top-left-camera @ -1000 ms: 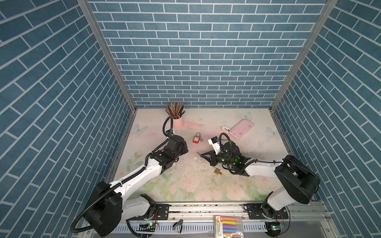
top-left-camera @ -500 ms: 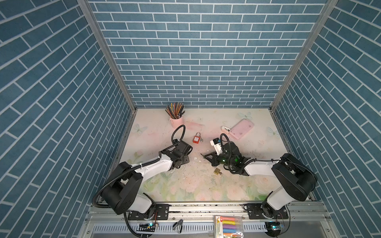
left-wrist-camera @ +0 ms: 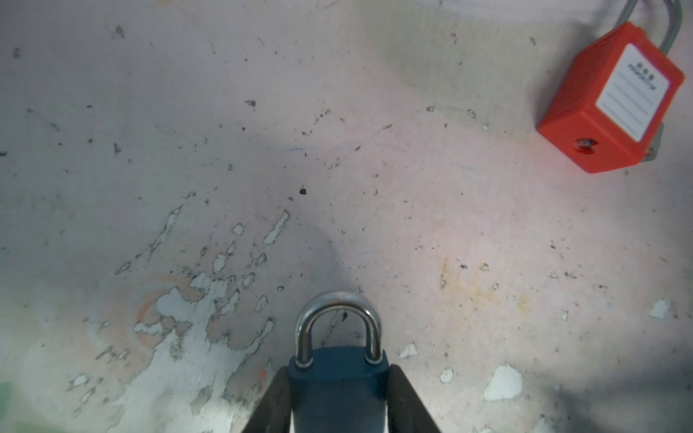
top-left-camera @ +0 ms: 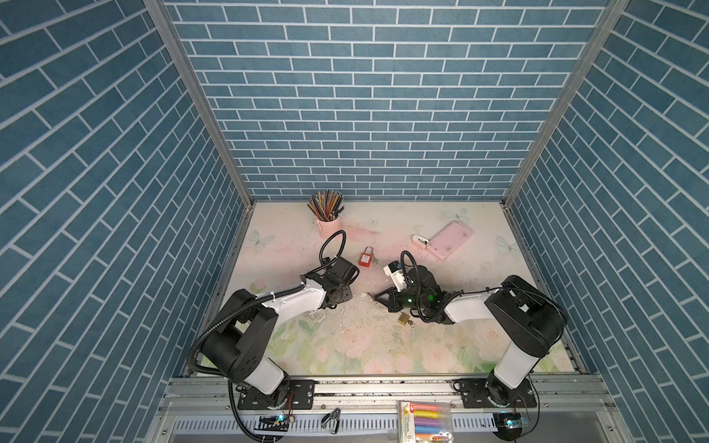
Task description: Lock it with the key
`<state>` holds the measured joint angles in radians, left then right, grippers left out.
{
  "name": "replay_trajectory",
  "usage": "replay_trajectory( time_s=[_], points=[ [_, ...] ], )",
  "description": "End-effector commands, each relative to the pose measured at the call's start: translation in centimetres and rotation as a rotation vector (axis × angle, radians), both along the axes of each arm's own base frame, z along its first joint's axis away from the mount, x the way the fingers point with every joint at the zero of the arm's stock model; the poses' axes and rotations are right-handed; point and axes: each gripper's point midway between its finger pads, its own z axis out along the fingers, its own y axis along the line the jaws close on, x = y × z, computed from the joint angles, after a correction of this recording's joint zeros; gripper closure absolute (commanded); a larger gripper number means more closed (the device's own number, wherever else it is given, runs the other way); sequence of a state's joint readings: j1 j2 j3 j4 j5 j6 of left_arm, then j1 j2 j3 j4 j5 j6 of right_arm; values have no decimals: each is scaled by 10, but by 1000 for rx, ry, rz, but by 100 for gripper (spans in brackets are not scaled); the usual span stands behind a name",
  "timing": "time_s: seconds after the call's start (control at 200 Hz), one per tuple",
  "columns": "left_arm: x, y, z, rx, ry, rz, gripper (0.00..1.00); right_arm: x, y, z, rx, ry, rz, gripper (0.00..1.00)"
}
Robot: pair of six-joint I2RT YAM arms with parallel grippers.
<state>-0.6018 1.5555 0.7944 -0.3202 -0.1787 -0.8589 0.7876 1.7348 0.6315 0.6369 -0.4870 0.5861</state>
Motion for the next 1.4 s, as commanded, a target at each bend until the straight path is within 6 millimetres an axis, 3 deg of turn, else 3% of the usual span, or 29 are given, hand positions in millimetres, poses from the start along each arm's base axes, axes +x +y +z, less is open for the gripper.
replay_trajectory(
  time_s=[0.0,0.205,0.365,0.45,0.585,0.7,0.815,0.95,1.105,1.395],
  points=[
    [13,-1,6,-4,-35,12,66,1,9,5,28,10,13,100],
    [24,2,19,-41,-90,31,43,2,12,3,16,18,17,100],
    [33,8,42,-98,-162,53,36,5,16,3,10,18,16,100],
    [39,15,68,-103,-247,50,33,7,22,4,3,19,19,100],
    [44,27,129,-75,-466,-6,28,13,35,3,-16,21,29,100],
    [35,42,175,-59,-656,-38,20,20,45,1,-27,30,31,100],
    [19,61,200,-58,-801,-16,19,24,56,-3,-38,45,43,100],
    [4,77,206,-73,-873,24,19,27,69,-8,-56,47,67,100],
    [-3,89,196,-56,-862,57,18,28,81,-19,-85,52,94,100],
    [-5,95,186,-61,-831,87,18,36,93,-31,-120,40,105,100]
  ],
)
